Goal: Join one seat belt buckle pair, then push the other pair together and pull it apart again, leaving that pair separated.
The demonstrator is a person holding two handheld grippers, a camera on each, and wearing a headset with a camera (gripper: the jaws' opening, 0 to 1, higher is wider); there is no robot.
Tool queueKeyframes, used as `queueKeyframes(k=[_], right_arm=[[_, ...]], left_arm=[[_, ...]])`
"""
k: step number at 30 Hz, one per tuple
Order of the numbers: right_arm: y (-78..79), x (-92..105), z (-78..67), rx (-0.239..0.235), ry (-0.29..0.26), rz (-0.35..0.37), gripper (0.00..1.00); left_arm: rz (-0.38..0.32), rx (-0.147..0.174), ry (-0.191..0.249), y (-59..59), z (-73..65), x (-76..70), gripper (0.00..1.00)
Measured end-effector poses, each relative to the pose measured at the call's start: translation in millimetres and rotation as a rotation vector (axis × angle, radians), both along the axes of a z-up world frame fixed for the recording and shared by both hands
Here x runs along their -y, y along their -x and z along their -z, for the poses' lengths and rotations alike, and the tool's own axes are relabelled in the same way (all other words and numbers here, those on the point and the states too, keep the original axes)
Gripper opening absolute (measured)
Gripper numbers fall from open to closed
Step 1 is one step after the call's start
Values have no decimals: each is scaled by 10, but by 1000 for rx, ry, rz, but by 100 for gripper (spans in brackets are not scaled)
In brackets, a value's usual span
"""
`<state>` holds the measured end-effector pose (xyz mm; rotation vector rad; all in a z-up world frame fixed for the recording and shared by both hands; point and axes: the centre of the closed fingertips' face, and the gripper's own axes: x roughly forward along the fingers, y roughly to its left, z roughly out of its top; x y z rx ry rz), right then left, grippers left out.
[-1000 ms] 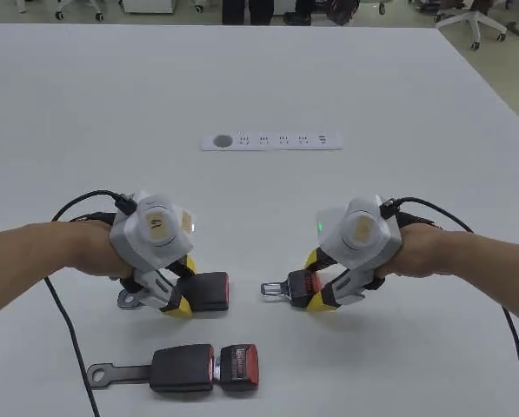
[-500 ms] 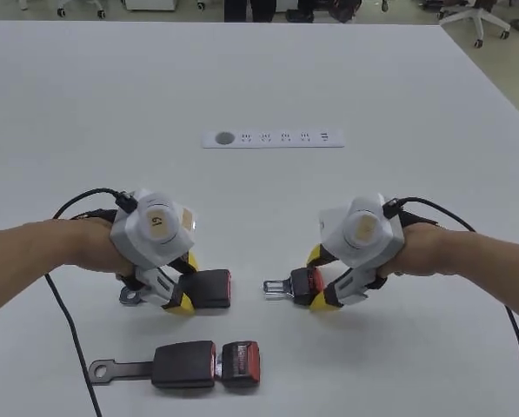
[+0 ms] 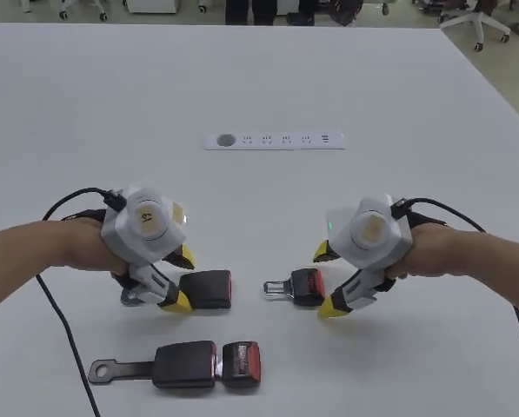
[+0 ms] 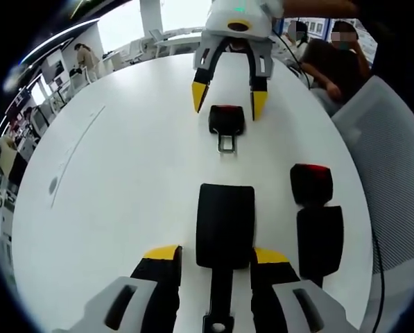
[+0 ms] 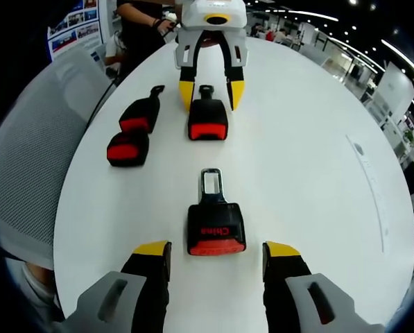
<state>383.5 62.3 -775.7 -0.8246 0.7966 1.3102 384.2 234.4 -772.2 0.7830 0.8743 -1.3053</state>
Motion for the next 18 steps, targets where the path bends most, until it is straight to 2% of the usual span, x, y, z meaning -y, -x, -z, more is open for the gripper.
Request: queueKeyframes(k=[3,9,16,18], right_arm=[[5,40,-33,8,-1,5,53],[18,71,-96,22,-12,26,58],[50,73,-147,42,-51,65,63],[79,67,-178,42,-70,82,65]], left_arm=[[-23,-1,9,-7,-15,-44,41],[-82,-8,55,-12,-74,-152,43],[-165,-8,116,53,-170,-268,46],[-189,-4,134,108,-198,-314,46]])
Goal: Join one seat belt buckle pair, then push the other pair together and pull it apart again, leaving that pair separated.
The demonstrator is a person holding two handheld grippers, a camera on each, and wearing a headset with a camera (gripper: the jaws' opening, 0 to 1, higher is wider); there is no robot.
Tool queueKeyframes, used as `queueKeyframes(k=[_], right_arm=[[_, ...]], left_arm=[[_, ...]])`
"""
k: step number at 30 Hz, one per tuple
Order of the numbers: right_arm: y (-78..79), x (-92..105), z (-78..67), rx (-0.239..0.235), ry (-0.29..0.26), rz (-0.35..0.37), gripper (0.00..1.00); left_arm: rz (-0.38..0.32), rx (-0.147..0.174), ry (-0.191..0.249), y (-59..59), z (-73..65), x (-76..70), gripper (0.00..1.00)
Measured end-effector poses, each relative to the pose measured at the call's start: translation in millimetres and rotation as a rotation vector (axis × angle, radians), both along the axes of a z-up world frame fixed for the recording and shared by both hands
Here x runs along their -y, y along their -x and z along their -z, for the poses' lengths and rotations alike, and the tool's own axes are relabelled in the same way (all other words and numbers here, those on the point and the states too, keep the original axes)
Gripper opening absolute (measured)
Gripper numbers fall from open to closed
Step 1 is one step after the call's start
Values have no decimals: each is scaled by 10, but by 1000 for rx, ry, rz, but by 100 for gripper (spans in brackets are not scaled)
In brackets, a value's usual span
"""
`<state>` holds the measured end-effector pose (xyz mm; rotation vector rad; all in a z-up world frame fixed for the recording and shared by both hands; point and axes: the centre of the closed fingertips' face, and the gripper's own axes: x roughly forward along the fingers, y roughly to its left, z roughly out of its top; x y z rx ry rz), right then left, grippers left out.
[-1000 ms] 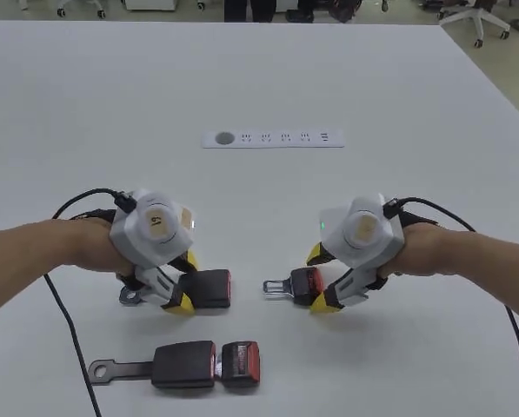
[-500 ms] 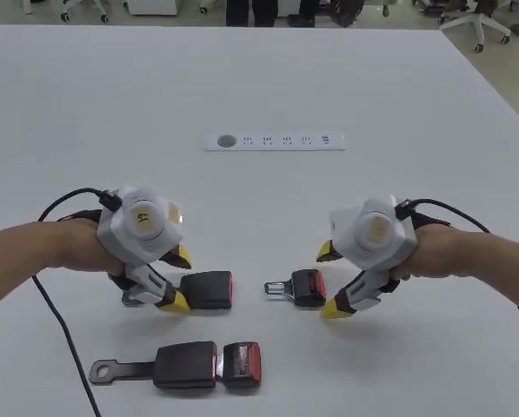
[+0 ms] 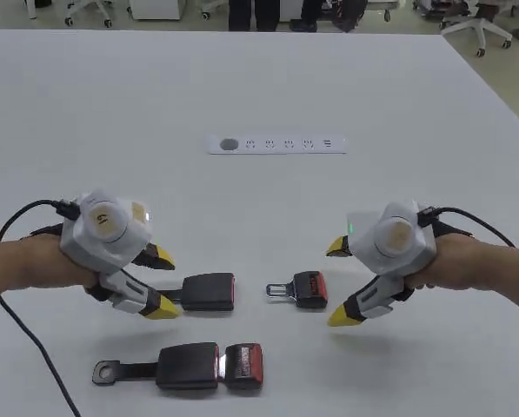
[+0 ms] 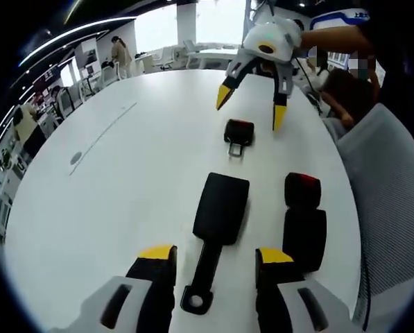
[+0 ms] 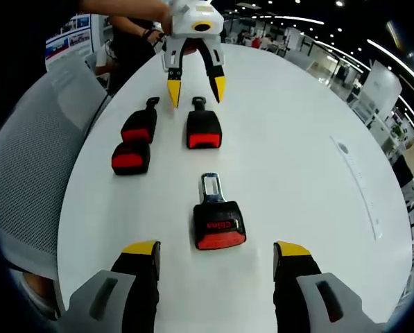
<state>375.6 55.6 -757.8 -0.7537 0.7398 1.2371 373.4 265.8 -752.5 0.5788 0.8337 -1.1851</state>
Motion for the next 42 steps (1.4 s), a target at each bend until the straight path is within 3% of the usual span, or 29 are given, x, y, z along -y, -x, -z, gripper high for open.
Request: queueKeyframes(k=[10,18,23,25,34,38,42], right_arm=[[122,44,-74,12,-81,98,74],[260,66,-94,13,-138,179,79],[382,33,-127,15,-183,228,82],[397,20,-161,16,-221,261,84],[494,20,-246,65,-321,360,92],[570,-5,-251,75,-360,378,99],[654,-43,-305,83,-402,404,99]], left_arm=[[-153,9,124,112,-92,-177,52],[-257,37,217,301,-198,-187,57],[-306,66,246,350,-187,-280,61],[-317,76,259,449,-259,-231,62],[-409,107,316,611,-233,-366,73],[-452,150,340,618,-238,-441,81],[-463,189,352,672,-278,-431,88]])
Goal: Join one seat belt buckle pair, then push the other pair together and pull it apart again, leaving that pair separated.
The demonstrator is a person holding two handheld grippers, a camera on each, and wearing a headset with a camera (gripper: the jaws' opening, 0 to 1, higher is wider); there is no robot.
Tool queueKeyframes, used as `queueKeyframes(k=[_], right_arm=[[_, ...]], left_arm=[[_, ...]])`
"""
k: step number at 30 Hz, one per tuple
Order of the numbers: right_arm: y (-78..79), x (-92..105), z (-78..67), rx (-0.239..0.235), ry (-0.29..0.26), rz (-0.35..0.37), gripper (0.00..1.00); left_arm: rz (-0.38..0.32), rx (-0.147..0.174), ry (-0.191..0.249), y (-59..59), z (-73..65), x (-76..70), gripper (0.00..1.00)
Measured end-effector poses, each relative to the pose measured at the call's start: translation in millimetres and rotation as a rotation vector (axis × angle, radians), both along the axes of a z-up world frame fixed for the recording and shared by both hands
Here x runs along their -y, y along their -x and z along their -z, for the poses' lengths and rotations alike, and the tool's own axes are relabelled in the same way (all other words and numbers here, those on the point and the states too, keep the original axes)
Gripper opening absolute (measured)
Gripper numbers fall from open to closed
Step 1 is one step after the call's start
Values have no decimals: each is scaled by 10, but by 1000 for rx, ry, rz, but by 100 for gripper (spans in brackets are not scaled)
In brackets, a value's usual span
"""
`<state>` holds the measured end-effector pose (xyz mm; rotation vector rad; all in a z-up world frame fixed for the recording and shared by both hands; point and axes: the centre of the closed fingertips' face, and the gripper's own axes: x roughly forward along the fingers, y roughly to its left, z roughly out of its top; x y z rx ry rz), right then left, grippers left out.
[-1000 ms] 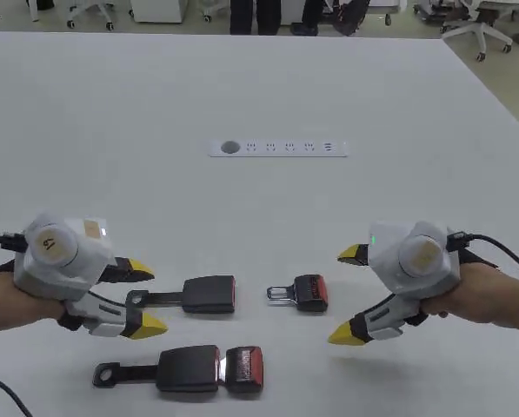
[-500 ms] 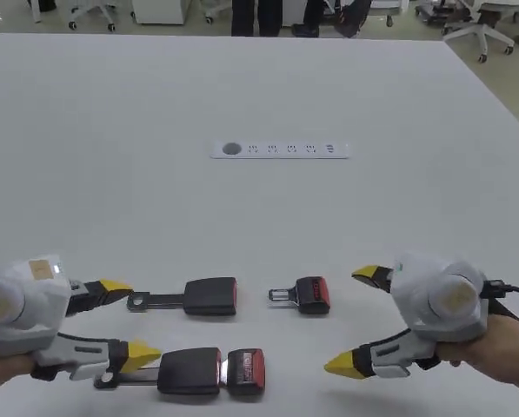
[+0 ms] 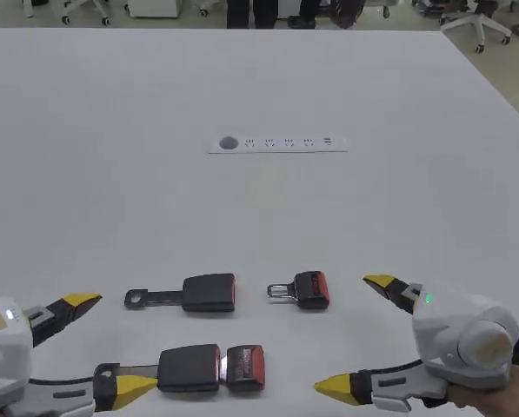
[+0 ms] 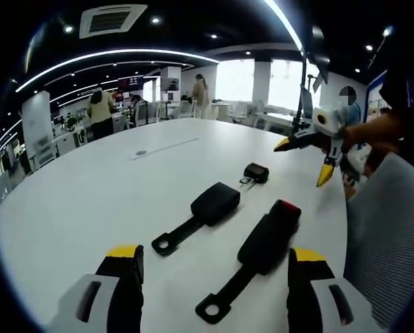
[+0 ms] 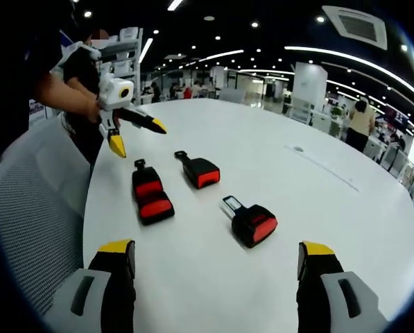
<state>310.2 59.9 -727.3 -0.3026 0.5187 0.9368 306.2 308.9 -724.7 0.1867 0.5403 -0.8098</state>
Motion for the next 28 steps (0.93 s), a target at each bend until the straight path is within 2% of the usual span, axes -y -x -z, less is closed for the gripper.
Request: queueKeyframes(k=[2,4,6,8,13,18,23,28], right_arm=[[35,-21,-11,8,-12,9,99],[75,-52,-13,2,-33,16,99],[87,-65,-11,-3,-56,34,99],[91,-73,-17,3,-65,40,99],[95,-89,-40,17,-75,51,99],[139,-108,-3,21,-70,37,99],[137,-103,-1,11,-94,57,99],[124,-111,-20,21,-113,63,99]], left_arm=[[-6,12,5,29,9,-15,90],[-19,13,30,67,-4,8,94],[-23,13,30,102,12,27,100],[-31,18,28,149,4,50,100],[-28,8,29,226,-25,139,100],[-23,20,33,218,-69,191,100],[-16,32,35,157,-47,124,100],[-12,40,47,137,-81,150,100]])
